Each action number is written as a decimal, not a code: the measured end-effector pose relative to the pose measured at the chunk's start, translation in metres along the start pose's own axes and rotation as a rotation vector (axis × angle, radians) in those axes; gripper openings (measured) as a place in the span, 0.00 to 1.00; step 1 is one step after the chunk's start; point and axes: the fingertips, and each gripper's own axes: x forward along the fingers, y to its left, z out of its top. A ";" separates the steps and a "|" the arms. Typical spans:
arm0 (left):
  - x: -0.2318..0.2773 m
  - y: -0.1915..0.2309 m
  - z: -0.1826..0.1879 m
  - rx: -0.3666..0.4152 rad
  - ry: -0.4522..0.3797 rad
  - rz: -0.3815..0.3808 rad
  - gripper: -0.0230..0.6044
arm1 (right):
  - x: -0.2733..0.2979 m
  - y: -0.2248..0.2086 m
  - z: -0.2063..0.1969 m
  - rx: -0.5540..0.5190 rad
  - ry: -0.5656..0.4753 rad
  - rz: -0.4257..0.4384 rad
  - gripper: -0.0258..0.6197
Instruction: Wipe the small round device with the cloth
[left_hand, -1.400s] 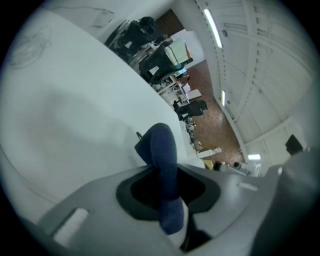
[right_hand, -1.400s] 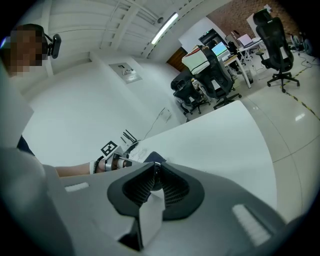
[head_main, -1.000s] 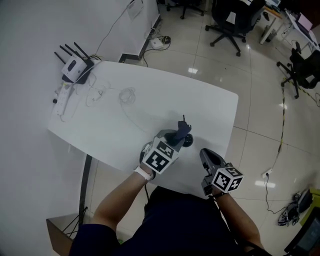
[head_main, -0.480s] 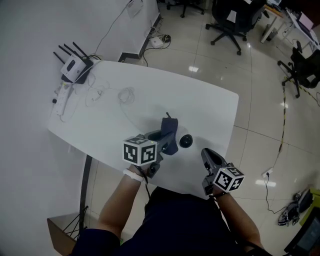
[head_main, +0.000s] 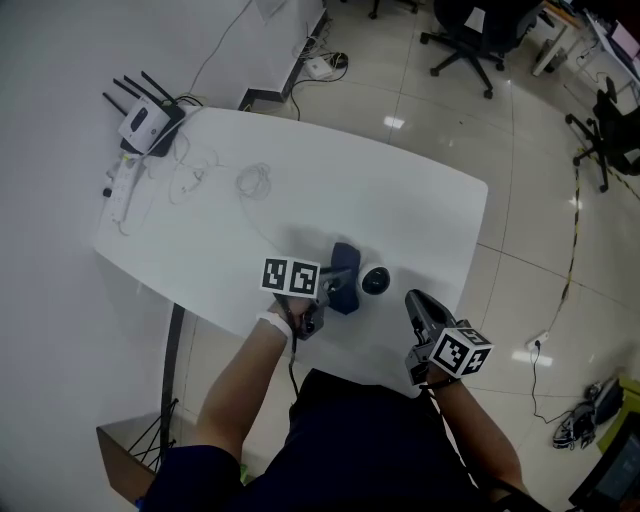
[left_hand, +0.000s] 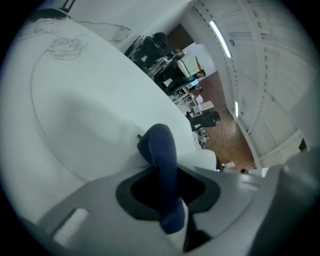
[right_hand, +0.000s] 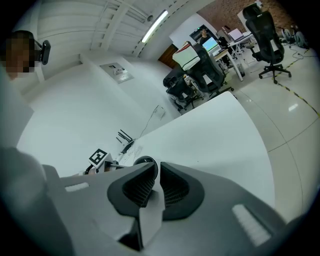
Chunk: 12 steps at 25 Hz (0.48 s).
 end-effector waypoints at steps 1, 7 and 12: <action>0.005 0.000 -0.002 -0.001 0.011 0.000 0.17 | -0.001 0.000 0.000 0.001 0.000 0.000 0.10; 0.006 -0.004 0.000 -0.015 -0.017 -0.018 0.17 | -0.010 0.005 -0.005 -0.004 -0.012 0.007 0.10; -0.015 -0.036 0.001 0.170 -0.051 0.032 0.17 | -0.022 0.008 -0.013 -0.029 -0.028 0.005 0.10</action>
